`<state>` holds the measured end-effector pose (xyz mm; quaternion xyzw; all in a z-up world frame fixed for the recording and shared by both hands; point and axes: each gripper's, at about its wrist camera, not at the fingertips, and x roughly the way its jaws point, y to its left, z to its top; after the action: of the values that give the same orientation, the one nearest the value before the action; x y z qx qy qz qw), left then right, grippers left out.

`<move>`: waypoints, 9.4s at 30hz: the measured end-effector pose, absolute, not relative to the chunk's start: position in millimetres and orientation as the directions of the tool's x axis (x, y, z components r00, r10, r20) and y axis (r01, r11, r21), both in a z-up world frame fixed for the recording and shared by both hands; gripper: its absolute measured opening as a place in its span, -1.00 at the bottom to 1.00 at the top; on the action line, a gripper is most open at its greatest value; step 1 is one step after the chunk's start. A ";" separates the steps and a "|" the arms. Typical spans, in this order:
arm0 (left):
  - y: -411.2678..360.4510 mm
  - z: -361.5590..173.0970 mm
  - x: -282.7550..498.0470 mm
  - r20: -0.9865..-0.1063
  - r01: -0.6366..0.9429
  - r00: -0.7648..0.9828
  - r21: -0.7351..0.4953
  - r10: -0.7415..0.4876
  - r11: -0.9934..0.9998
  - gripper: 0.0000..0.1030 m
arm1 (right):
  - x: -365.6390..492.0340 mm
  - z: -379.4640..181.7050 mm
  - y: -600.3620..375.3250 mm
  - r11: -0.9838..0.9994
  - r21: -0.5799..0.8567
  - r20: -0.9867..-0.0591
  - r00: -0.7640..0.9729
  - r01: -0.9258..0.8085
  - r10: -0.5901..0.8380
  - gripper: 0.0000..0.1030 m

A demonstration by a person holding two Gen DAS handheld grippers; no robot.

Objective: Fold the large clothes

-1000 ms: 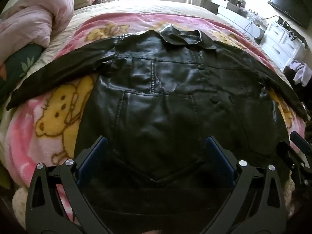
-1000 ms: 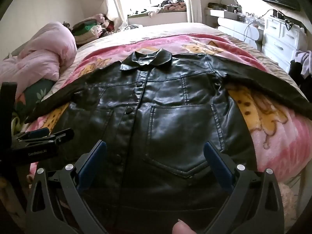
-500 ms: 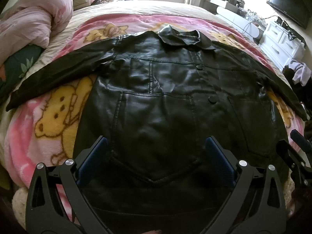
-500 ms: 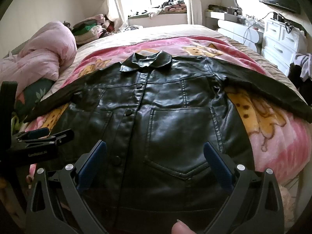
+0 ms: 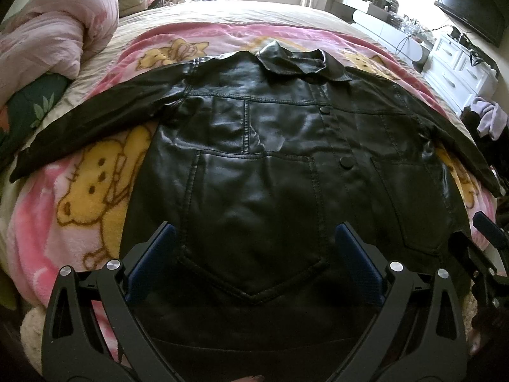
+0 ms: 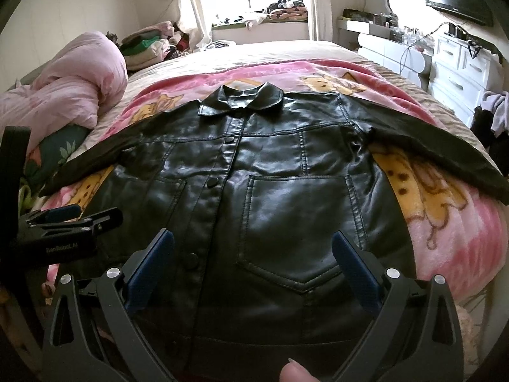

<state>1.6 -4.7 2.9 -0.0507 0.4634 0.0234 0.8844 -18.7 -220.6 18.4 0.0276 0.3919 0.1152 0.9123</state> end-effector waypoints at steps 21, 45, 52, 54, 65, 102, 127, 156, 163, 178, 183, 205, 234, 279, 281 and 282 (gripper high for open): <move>-4.9 4.6 1.7 -0.821 -0.088 0.571 -0.073 -0.010 0.993 0.82 | -18.9 20.9 -219.2 0.972 0.135 -0.706 0.670 -0.191 0.230 0.92; -6.4 8.2 3.0 -0.818 -0.087 0.575 -0.078 -0.013 0.993 0.82 | -12.8 23.7 -221.4 0.973 0.139 -0.702 0.674 -0.185 0.229 0.92; -5.9 13.0 17.8 -0.818 -0.089 0.575 -0.073 -0.009 0.993 0.82 | -2.2 29.9 -218.3 0.971 0.143 -0.689 0.685 -0.192 0.237 0.92; -5.6 13.0 20.1 -0.818 -0.088 0.575 -0.072 -0.008 0.993 0.82 | 1.8 32.1 -218.1 0.971 0.146 -0.684 0.689 -0.192 0.239 0.92; -2.8 14.6 44.4 -0.816 -0.090 0.579 -0.079 -0.012 0.993 0.82 | 24.3 40.3 -221.1 0.975 0.138 -0.671 0.707 -0.176 0.222 0.92; -17.8 36.9 155.3 -0.806 -0.106 0.590 -0.117 -0.032 0.987 0.82 | 138.5 57.8 -284.4 0.965 0.262 -0.661 0.725 -0.019 0.194 0.92; -96.1 17.7 214.2 -0.840 0.000 0.535 -0.103 -0.087 0.995 0.82 | 149.7 11.7 -411.1 0.907 0.293 -0.694 0.720 0.303 -0.017 0.92; -176.5 -21.6 258.9 -0.876 0.093 0.470 -0.077 -0.112 0.993 0.82 | 107.9 -52.0 -609.3 0.513 0.463 -0.760 0.621 0.723 -0.190 0.92; -158.4 -19.8 251.5 -0.883 0.073 0.455 -0.091 -0.114 0.993 0.82 | 113.7 -56.8 -636.8 0.446 0.573 -0.688 0.700 0.687 -0.194 0.18; -97.1 40.4 231.1 -0.847 0.024 0.504 -0.183 -0.170 0.983 0.82 | 158.0 88.3 -547.9 0.794 0.529 -0.417 0.907 0.301 -0.066 -0.82; -79.0 58.8 219.8 -0.833 0.035 0.505 -0.242 -0.226 0.970 0.82 | 168.3 136.5 -481.5 0.878 0.461 -0.334 0.942 0.124 0.042 -0.86; 79.1 91.0 175.3 -0.729 -0.125 0.625 -0.446 -0.279 0.886 0.82 | 171.1 154.5 -190.9 0.845 0.170 -0.344 0.773 -0.506 0.533 -0.86; 147.0 25.8 143.0 -0.693 -0.199 0.608 -0.606 -0.388 0.770 0.82 | 131.7 1.5 -79.8 0.734 0.169 -0.658 0.479 -0.658 0.581 0.66; 120.1 -11.9 163.9 -0.614 -0.019 0.697 -0.533 -0.372 0.846 -0.95 | 256.4 17.8 -286.8 0.965 0.228 -0.706 0.661 -0.126 0.253 -0.59; 122.2 -11.8 165.8 -0.614 -0.019 0.698 -0.529 -0.368 0.848 -0.95 | 271.8 12.5 -281.8 0.970 0.211 -0.722 0.650 -0.118 0.236 -0.59; 121.8 -12.9 165.1 -0.618 -0.021 0.698 -0.522 -0.361 0.853 -0.95 | 280.9 6.9 -281.0 0.975 0.198 -0.735 0.642 -0.102 0.217 -0.59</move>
<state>165.1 121.8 -12.9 -0.2537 0.3765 -0.0959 0.8858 280.9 -281.0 6.9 0.0690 0.4135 0.0883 0.9036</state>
